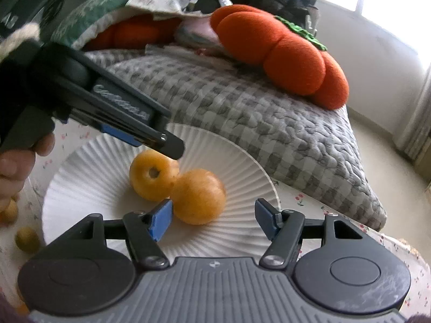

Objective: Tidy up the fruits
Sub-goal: 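Carry the pear with the left tool onto the plate while the right tool places the orange, then lift both open tools away from the plate back toward the fruit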

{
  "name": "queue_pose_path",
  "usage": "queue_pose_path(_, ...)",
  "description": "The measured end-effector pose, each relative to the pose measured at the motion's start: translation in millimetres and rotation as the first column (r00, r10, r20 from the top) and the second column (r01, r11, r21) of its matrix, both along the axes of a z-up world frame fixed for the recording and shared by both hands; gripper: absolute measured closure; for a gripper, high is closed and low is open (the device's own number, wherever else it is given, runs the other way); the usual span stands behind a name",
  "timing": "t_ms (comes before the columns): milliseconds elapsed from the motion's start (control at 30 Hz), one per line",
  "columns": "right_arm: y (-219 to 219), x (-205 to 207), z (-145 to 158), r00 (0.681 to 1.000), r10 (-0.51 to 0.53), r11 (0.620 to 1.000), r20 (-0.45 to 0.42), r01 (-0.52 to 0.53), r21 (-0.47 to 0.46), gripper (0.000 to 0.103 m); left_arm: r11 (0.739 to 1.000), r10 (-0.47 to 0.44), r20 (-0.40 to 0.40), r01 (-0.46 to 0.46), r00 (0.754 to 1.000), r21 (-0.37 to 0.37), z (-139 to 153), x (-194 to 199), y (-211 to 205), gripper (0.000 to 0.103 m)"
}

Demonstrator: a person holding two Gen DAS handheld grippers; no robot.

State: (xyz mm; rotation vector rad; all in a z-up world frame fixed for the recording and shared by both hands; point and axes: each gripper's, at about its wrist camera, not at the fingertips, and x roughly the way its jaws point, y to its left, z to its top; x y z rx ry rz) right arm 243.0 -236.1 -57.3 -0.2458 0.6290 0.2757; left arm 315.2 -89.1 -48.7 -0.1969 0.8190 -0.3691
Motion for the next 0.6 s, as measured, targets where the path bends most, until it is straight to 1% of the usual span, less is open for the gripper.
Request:
queue_pose_path(100,-7.1,-0.4,9.8,1.0,-0.026,0.998,0.001,0.026,0.053,0.036,1.0,0.012,0.006,-0.012,1.0,-0.013,10.2,-4.9,4.8,0.048)
queue_pose_path(167,-11.2,-2.1,16.0,0.998,-0.059,0.994,-0.005,0.06,0.093,0.033,1.0,0.015,0.014,-0.014,1.0,-0.004,17.9,-10.2,6.2,0.043)
queue_pose_path(233,-16.5,-3.9,21.2,0.993,-0.117,0.979,-0.032,0.121,0.166,0.029,1.0,0.017,0.018,-0.017,1.0,0.017,25.8,-16.9,6.3,0.037)
queue_pose_path(267,-18.1,-6.0,22.4,0.99,-0.135,0.968,-0.051,0.142,0.208,0.027,0.999,0.019,0.018,-0.02,1.0,0.026,29.1,-20.3,6.7,0.032)
queue_pose_path(300,-18.0,-9.0,23.4,0.987,-0.144,0.957,-0.073,0.158,0.244,0.026,0.999,0.024,0.021,-0.025,0.999,0.039,33.2,-25.3,7.2,0.03)
queue_pose_path(333,-16.2,-11.1,23.5,0.985,-0.147,0.951,-0.091,0.166,0.262,0.025,0.998,0.027,0.026,-0.028,0.999,0.052,36.0,-29.7,7.8,0.026)
queue_pose_path(400,-7.5,-17.8,25.7,0.985,-0.145,0.954,-0.097,0.165,0.251,0.022,0.994,0.028,0.04,-0.032,0.999,0.101,41.1,-40.8,7.0,0.021)
queue_pose_path(500,2.5,-23.5,29.2,0.983,-0.159,0.962,-0.093,0.175,0.208,0.018,0.983,0.018,0.048,-0.026,0.999,0.182,46.0,-55.8,8.9,0.019)
queue_pose_path(600,1.4,-30.1,34.1,0.971,-0.208,0.953,-0.117,0.228,0.199,0.017,0.979,0.019,0.051,-0.029,0.999,0.201,49.2,-72.9,17.9,0.016)
